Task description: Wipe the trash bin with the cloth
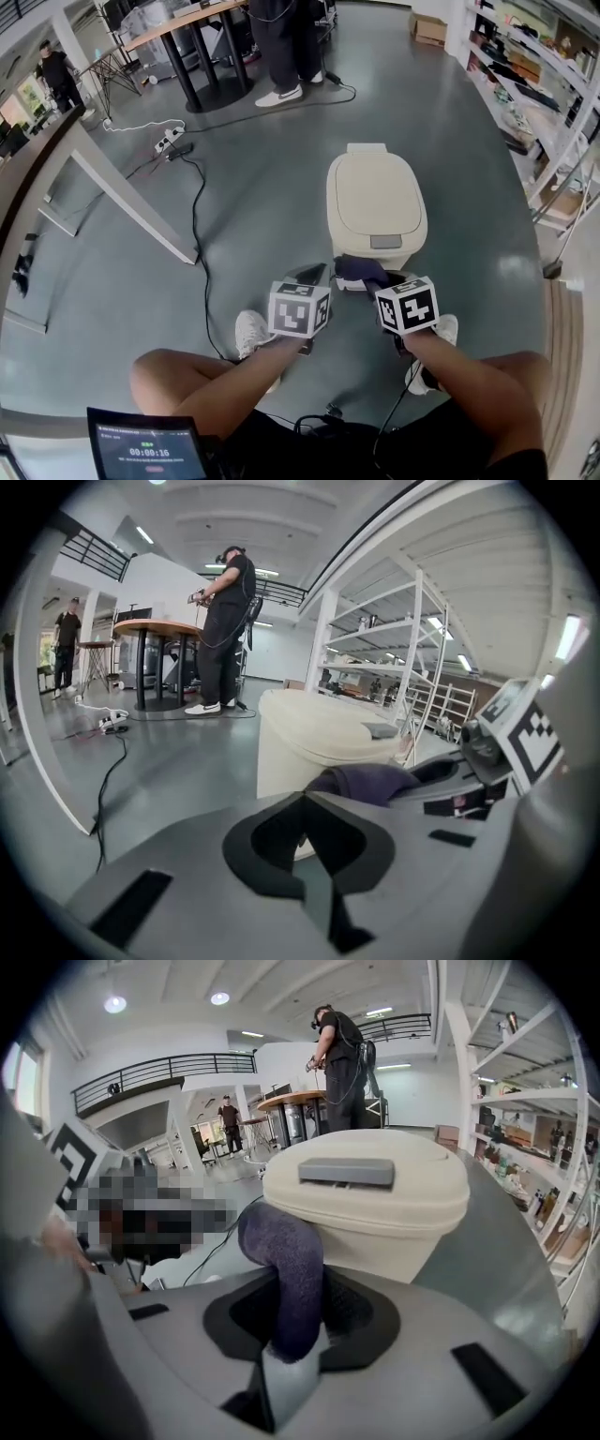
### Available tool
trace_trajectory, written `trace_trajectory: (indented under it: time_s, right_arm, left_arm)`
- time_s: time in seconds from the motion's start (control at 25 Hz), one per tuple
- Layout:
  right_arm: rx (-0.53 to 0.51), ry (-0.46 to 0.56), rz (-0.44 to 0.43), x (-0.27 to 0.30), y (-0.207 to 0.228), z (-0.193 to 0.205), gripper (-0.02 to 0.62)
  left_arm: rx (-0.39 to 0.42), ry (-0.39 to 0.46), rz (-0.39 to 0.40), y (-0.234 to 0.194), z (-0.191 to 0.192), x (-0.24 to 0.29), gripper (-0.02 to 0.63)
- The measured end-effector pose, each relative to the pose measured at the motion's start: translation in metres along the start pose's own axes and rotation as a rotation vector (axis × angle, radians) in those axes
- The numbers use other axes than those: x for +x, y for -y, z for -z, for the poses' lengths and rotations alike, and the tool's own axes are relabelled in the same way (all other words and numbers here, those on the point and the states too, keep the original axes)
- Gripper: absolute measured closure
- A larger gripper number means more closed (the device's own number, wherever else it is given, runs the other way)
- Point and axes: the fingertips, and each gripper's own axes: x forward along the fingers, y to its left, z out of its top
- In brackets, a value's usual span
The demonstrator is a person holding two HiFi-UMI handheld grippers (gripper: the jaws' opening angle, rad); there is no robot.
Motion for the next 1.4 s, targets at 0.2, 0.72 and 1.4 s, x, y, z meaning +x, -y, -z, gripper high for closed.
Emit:
trace_trajectory:
  time_s: [0.2, 0.72, 1.4]
  right_arm:
    - [0.043, -0.005, 0.034, -0.008, 0.024, 0.009, 0.503]
    - [0.108, -0.01, 0.14, -0.023, 0.092, 0.021, 0.505]
    - [0.172, -0.037, 0.249, -0.026, 0.152, 0.031, 0.503]
  left_arm:
    - [-0.044, -0.05, 0.039, 0.028, 0.025, 0.015, 0.609]
    - [0.109, -0.064, 0.107, 0.08, 0.02, 0.046, 0.609]
    - [0.205, -0.134, 0.222, 0.138, 0.024, 0.088, 0.609]
